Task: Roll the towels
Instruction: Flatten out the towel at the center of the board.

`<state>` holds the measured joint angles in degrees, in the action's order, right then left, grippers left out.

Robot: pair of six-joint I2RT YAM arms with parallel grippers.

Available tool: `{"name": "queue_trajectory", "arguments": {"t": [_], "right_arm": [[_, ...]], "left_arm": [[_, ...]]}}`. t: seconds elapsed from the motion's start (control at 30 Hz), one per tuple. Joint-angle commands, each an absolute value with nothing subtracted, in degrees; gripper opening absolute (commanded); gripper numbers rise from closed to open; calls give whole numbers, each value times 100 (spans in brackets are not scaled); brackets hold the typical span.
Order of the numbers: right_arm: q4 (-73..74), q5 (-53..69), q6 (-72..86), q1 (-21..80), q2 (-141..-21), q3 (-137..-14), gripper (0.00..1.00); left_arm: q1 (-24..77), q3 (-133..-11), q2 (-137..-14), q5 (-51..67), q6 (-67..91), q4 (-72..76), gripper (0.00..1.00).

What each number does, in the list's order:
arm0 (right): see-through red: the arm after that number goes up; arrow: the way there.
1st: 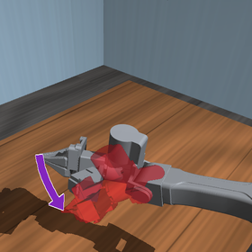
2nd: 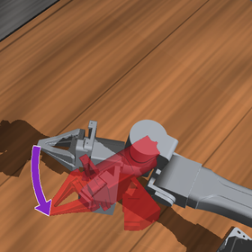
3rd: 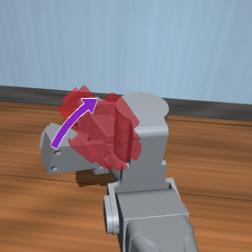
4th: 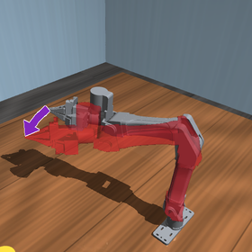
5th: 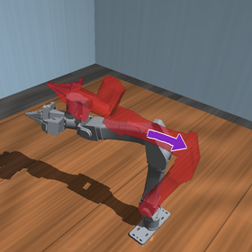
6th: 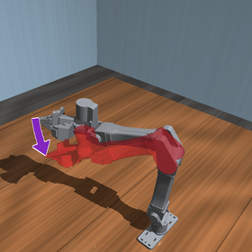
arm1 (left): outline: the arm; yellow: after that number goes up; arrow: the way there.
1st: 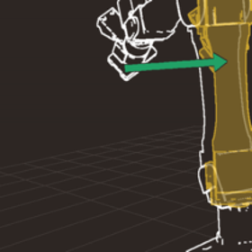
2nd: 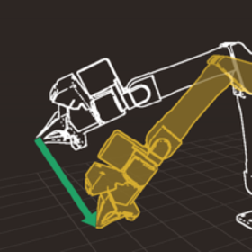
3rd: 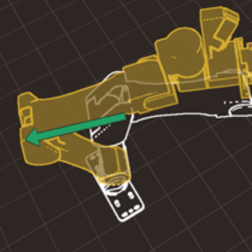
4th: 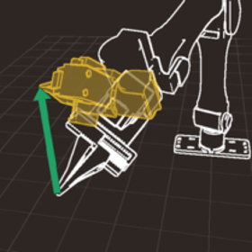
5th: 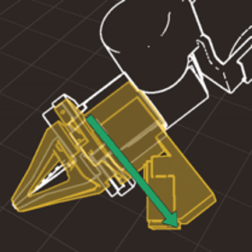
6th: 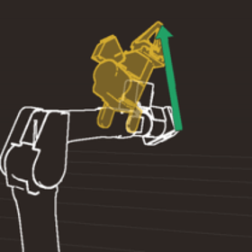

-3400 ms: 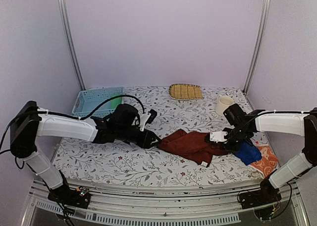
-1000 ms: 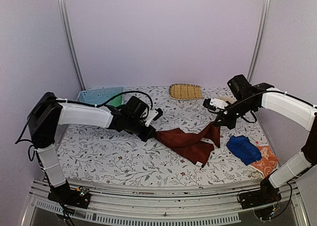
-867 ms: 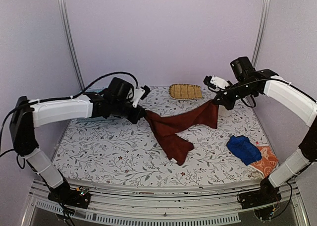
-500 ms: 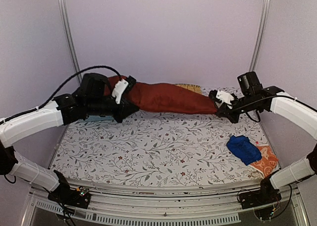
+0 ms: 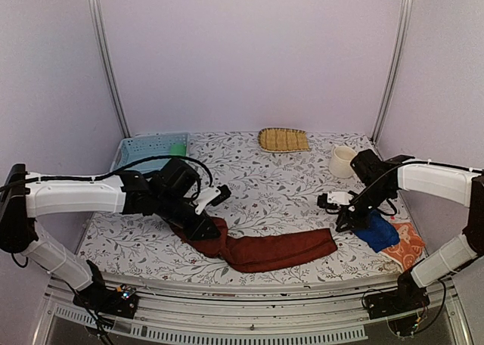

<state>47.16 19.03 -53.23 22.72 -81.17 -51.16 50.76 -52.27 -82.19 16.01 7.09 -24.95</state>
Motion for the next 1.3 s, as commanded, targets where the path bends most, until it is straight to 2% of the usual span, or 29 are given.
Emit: {"name": "queue_trajectory", "arguments": {"t": [0.0,0.1,0.3,0.47,0.77,1.03,1.27], "right_arm": [[5139,2021,-5645,2298,-8274,-5243,27],[4914,1963,-5642,2342,-8265,-5117,34],[4348,1969,-5001,2394,-8666,-5360,29],[4181,1660,-4896,2767,-8777,-5047,28],[4672,1564,-4828,3637,-7326,-4198,36],[4394,1269,-4568,3648,-7285,-4076,37],[4480,1786,-4533,3147,-7370,-4718,33]], "left_arm": [[4935,-5240,-8223,1455,675,-2553,21],[4882,-5121,-8204,1463,676,-2512,21],[4828,-5013,-8284,1482,725,-2308,21],[4826,-5024,-8376,1464,731,-2294,21],[4812,-4817,-8172,1360,757,-2244,21],[4790,-4900,-8309,1346,741,-2210,21],[4786,-4928,-8270,1320,687,-2330,21]]}}
